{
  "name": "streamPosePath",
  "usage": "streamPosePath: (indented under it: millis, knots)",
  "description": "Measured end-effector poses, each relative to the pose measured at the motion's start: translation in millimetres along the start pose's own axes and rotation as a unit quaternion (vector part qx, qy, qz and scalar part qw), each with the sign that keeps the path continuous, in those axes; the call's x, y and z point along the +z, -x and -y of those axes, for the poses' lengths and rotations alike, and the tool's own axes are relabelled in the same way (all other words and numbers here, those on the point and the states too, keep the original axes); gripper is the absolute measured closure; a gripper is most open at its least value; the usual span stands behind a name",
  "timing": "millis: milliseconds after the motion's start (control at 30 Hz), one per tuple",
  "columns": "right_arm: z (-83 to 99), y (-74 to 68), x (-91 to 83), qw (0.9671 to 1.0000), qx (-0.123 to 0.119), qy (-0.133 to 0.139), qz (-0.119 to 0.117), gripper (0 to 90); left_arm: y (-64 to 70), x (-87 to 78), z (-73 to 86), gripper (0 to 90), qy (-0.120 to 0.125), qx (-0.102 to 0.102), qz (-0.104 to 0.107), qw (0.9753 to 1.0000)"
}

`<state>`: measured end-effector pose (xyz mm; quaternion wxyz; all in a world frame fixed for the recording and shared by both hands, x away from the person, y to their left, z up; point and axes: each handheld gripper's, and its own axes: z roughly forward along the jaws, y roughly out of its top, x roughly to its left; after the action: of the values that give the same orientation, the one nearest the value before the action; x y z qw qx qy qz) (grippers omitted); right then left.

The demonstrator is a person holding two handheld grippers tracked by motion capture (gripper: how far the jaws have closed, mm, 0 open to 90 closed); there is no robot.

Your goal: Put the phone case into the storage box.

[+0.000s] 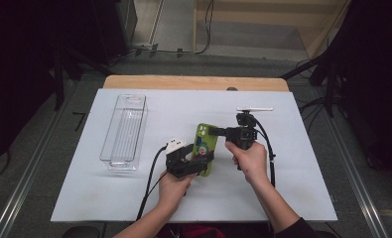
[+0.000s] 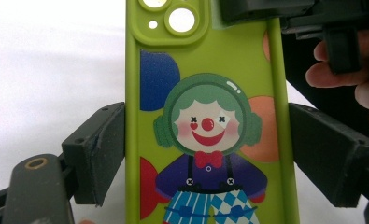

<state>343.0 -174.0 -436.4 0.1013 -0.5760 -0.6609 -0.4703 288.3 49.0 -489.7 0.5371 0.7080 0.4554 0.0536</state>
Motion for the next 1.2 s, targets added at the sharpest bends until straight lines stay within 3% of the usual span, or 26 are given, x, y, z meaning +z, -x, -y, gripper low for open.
streamPosePath:
  millis: [667, 833, 1000, 1200]
  knots:
    - [-0.4, -6.6, -2.8, 0.9998, -0.014, -0.001, -0.011, 75.0, -1.4, -0.1, -2.7, 15.9, -0.006, -0.001, 0.013, 0.9999]
    - [-0.4, -9.1, -2.9, 0.9998, -0.016, -0.002, -0.011, 75.0, -2.9, 1.1, -4.0, 14.1, -0.015, -0.001, 0.026, 0.9995]
    - [0.4, -11.4, -2.8, 0.9997, -0.022, -0.002, -0.01, 75.0, -2.7, 2.6, -6.8, 7.6, -0.031, 0.007, 0.009, 0.9994]
    - [-0.3, -12.1, -5.6, 0.9993, -0.037, 0.008, 0.001, 75.0, -1.4, 2.5, -10.8, 4.6, -0.053, 0.011, 0.01, 0.9985]
